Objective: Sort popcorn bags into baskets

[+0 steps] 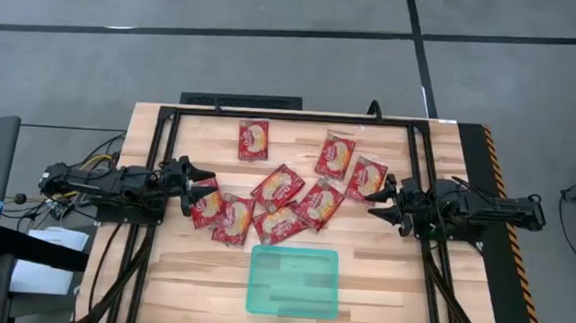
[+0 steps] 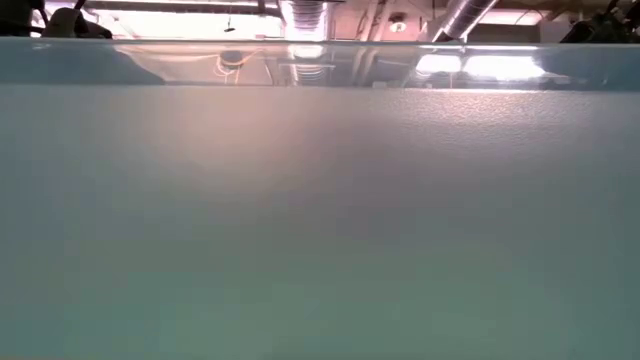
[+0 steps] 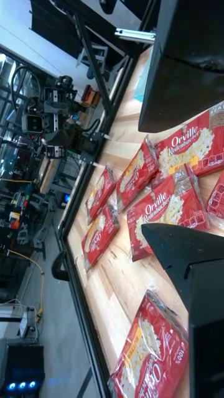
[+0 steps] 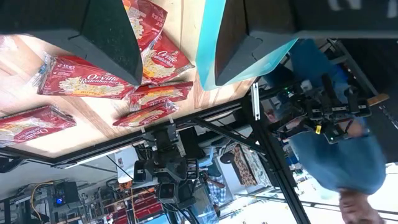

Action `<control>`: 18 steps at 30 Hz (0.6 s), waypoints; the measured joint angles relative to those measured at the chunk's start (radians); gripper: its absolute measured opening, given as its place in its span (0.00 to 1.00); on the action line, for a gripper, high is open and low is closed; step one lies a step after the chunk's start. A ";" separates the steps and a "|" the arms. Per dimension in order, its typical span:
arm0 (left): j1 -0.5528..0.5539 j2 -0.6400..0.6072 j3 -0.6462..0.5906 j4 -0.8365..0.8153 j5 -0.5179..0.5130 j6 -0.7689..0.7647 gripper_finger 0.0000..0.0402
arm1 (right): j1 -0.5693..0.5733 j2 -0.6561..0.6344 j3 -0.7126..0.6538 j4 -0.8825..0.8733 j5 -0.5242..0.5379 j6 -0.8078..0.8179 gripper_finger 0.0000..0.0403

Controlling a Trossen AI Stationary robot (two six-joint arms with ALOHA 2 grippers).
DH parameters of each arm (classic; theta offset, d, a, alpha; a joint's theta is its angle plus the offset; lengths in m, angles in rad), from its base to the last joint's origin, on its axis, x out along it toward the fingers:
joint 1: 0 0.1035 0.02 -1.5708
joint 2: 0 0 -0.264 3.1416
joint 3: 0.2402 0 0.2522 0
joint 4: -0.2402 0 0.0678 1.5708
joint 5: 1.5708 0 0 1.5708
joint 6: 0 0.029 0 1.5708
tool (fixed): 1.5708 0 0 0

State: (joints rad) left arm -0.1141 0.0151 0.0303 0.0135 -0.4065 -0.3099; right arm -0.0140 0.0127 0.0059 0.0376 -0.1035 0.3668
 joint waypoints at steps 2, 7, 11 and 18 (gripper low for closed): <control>0.000 0.000 0.000 0.000 0.000 0.000 0.60 | 0.000 0.000 0.000 0.000 0.000 0.000 0.55; 0.000 0.000 0.000 0.000 0.000 0.000 0.60 | 0.000 0.000 0.000 0.000 0.000 0.000 0.56; 0.000 0.000 0.000 0.000 0.000 0.000 0.60 | 0.000 0.000 0.000 0.000 0.000 0.000 0.56; 0.000 0.000 0.000 0.000 0.000 0.000 0.60 | 0.000 0.000 0.000 0.000 0.000 0.000 0.57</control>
State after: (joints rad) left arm -0.1143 0.0151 0.0303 0.0135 -0.4068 -0.3099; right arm -0.0142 0.0128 0.0059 0.0376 -0.1032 0.3668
